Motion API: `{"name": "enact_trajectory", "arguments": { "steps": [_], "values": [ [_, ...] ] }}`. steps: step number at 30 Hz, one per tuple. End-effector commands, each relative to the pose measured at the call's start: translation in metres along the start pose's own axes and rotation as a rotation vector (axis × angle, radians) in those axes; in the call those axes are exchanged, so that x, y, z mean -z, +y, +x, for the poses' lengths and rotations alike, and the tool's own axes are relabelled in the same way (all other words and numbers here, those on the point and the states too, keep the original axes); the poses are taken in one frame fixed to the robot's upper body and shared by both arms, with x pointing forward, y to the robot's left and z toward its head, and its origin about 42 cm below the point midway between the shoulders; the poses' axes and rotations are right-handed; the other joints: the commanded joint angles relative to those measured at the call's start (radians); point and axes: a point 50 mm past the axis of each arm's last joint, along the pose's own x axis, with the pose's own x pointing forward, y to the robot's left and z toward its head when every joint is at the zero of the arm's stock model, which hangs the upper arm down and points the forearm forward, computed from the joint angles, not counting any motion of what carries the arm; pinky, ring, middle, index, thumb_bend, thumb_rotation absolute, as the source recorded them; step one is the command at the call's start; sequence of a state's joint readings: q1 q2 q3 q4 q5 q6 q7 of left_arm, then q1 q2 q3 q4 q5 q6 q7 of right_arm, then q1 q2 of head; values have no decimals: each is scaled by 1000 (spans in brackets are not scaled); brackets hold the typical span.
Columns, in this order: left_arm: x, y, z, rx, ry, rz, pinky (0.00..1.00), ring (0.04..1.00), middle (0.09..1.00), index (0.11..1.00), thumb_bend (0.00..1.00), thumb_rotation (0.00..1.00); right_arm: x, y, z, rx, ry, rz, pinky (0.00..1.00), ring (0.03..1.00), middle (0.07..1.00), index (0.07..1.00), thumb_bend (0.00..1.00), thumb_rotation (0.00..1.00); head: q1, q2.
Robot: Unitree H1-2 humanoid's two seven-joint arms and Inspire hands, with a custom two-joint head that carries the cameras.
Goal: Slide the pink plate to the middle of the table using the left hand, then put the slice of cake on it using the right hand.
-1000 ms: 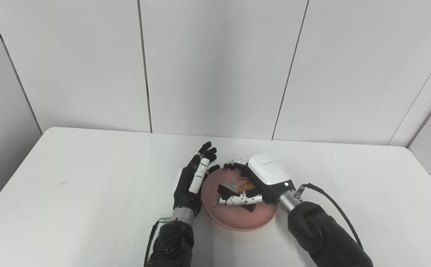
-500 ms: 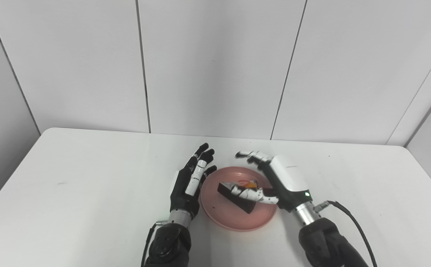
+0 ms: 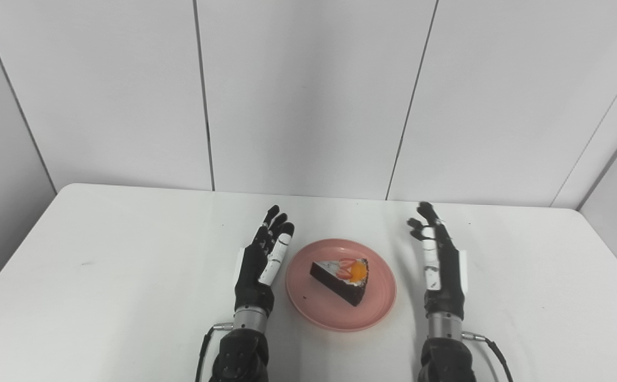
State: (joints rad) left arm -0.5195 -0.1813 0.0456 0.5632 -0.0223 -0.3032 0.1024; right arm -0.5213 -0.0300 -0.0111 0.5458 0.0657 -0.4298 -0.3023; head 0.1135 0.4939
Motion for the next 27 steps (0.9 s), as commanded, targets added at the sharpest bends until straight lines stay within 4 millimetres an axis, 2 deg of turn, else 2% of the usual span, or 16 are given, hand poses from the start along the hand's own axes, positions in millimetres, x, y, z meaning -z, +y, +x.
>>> {"name": "enact_trajectory", "arguments": {
  "steps": [1,5,13,18,22,27],
  "values": [
    [18,16,-20,-38,38,52,984,957,949,943,673,713,6,3,-1,-15,47,86,845,840,877,862,728,1000,-1,0],
    [18,18,-20,-51,43,80,987,962,959,953,683,731,14,3,-4,-65,192,95,975,896,939,940,742,1000,0,-3],
    [15,22,-17,-66,57,98,980,957,960,956,687,737,22,2,-7,-150,237,60,965,911,931,907,792,1000,-5,-4],
    [15,22,-17,-67,76,107,998,971,970,959,690,758,22,1,-6,-197,306,56,997,954,940,910,817,1000,-3,-3],
    [15,21,-18,-77,77,92,1000,977,974,975,642,786,19,0,-5,-243,299,-9,1000,972,936,909,794,1000,0,0],
    [13,20,-18,-92,90,48,1000,991,986,997,641,822,19,0,-6,-266,285,-32,1000,961,923,898,784,1000,-1,4]
  ]
}}
